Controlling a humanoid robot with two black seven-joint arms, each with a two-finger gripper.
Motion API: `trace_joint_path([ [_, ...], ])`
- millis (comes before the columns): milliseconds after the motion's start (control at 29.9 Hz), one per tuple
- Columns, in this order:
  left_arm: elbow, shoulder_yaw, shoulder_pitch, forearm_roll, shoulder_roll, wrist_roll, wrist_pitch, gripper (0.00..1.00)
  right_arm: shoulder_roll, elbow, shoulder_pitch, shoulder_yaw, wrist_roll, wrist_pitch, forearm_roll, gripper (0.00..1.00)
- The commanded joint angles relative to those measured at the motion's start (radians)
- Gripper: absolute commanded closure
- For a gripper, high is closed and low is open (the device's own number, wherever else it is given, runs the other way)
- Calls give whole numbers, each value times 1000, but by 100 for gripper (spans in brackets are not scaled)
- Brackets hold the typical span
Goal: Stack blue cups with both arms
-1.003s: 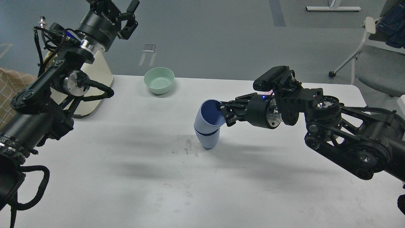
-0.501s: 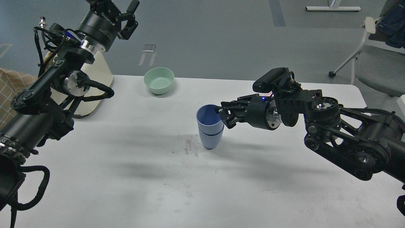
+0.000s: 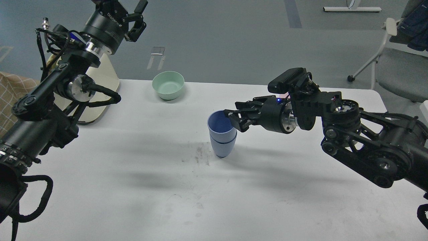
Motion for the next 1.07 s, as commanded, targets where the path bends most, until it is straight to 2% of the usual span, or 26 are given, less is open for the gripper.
trace_joint_path([
  [0,0,0,6,0,3,-3,-1,2,59,-80,22,230,0,0,3,0],
  [234,2,-8,9,-9,1,-11,0,2,73,-190,56,642,9,0,9,0],
  [301,2,-12,10,-12,1,-12,0,2,73,-215,53,699,10,0,31,0],
  [435,3,-24,26,-14,13,-12,0,2,38,-290,33,827,12,0,287,0],
  [669,12,-60,55,-37,13,-11,-1,2,-78,-368,-91,911,14,0,719,0],
  [836,11,-60,56,-84,13,-11,-1,2,-85,-414,-214,977,14,0,1058,0],
  [1036,12,-72,56,-115,18,-8,-1,2,-82,-448,-243,982,15,0,1189,0],
])
